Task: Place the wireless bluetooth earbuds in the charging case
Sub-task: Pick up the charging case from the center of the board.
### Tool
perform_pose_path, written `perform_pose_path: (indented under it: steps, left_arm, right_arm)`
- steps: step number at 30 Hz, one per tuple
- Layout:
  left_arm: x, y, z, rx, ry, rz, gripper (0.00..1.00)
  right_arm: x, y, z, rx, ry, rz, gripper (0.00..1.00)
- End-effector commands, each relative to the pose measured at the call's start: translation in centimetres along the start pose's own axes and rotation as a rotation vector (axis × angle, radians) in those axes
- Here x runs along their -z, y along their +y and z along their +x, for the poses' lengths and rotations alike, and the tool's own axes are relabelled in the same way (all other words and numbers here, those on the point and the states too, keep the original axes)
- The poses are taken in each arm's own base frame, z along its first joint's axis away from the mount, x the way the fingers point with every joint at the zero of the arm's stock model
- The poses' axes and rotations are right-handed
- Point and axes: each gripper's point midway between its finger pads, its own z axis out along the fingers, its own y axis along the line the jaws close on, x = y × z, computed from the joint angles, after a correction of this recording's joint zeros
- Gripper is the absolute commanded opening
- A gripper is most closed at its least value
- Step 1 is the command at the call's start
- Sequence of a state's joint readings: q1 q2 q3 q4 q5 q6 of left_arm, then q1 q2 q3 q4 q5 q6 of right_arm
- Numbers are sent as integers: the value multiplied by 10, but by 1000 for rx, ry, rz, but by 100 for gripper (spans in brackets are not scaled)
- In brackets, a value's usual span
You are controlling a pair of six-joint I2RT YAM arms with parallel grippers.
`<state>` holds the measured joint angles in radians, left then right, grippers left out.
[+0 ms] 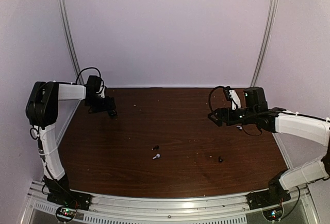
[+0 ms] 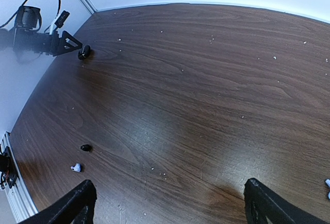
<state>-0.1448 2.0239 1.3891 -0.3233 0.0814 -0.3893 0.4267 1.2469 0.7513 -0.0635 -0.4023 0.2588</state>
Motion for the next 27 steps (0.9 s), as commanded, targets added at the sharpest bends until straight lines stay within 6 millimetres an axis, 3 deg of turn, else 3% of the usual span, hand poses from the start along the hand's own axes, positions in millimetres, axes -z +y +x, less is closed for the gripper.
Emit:
perform_pose_path:
  steps: [1,11,17,27]
  left_arm:
    - [-9,-1,-15,-109,-9,-1,88]
    - [-33,-22,-21,-201,55,115,91]
    - [-32,-29,-4,-175,92,163,87]
    - [-10,-51,36,-193,134,201,76]
  right_arm:
    - [0,4,-12,15,-33,-26,100]
    - [-5,4,-7,12,-18,-38,100]
    - [-3,6,-8,13,-20,-42,100]
    - [3,10,-11,11,-34,-54,100]
